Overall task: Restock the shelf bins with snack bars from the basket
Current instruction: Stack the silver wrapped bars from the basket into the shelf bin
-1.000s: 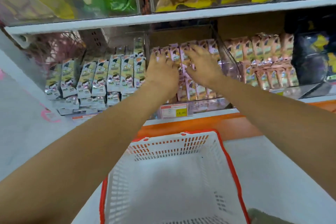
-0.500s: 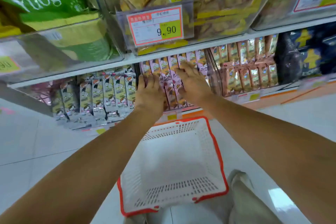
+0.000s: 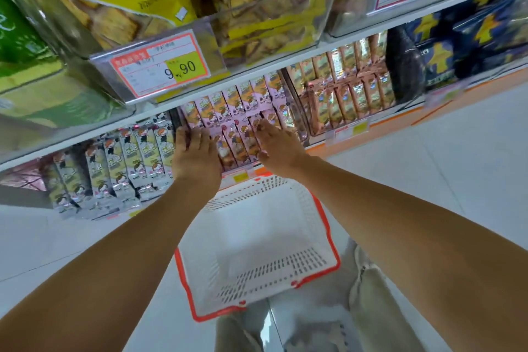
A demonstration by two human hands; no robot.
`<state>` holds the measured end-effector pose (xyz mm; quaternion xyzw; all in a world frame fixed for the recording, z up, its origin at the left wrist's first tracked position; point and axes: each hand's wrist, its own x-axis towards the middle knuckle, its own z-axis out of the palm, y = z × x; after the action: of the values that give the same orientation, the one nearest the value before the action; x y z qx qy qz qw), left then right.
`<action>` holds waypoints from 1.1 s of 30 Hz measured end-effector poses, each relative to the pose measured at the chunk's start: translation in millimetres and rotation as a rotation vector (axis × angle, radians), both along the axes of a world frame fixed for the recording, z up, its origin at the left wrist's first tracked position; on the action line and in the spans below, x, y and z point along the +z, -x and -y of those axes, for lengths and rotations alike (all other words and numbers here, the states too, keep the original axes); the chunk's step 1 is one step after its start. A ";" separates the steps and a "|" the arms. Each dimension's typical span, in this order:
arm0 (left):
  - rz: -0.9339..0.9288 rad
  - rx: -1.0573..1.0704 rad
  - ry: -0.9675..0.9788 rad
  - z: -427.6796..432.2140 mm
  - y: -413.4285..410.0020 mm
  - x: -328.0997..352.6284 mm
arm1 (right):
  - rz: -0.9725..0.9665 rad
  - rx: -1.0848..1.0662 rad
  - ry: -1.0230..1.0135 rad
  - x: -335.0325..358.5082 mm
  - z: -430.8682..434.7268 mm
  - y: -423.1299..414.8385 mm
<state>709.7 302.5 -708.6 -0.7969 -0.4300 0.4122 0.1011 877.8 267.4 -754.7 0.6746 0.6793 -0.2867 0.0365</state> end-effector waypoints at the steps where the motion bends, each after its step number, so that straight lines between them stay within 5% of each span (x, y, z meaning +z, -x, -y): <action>1: 0.016 -0.001 -0.002 1.0 0.3 0.1 | -0.030 -0.023 -0.028 2.2 3.2 -1.2; 9: 0.053 -0.022 0.002 13.2 3.3 -14.5 | -0.458 -0.142 -0.511 22.8 40.1 -32.7; 12: 0.240 0.025 -0.053 17.4 -6.4 -12.5 | -0.474 -0.339 -0.642 27.8 46.2 -66.6; 16: 0.878 0.084 0.038 26.6 -51.9 -12.5 | -0.352 -0.570 -0.450 16.6 39.1 -112.3; 20: 1.183 0.352 0.289 33.6 -107.5 -15.8 | -0.302 -0.518 -0.126 5.7 16.9 -128.1; 29: 1.243 0.526 0.347 51.8 -136.8 -38.5 | -0.378 -0.406 -0.196 -12.0 20.3 -127.2; 33: 1.254 0.549 0.304 55.8 -140.8 -37.0 | -0.356 -0.517 -0.294 -10.2 8.4 -130.5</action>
<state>850.5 246.7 -745.5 -0.7524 -0.5303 -0.0589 -0.3862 1008.3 259.0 -764.8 0.7618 0.5156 -0.2989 -0.2539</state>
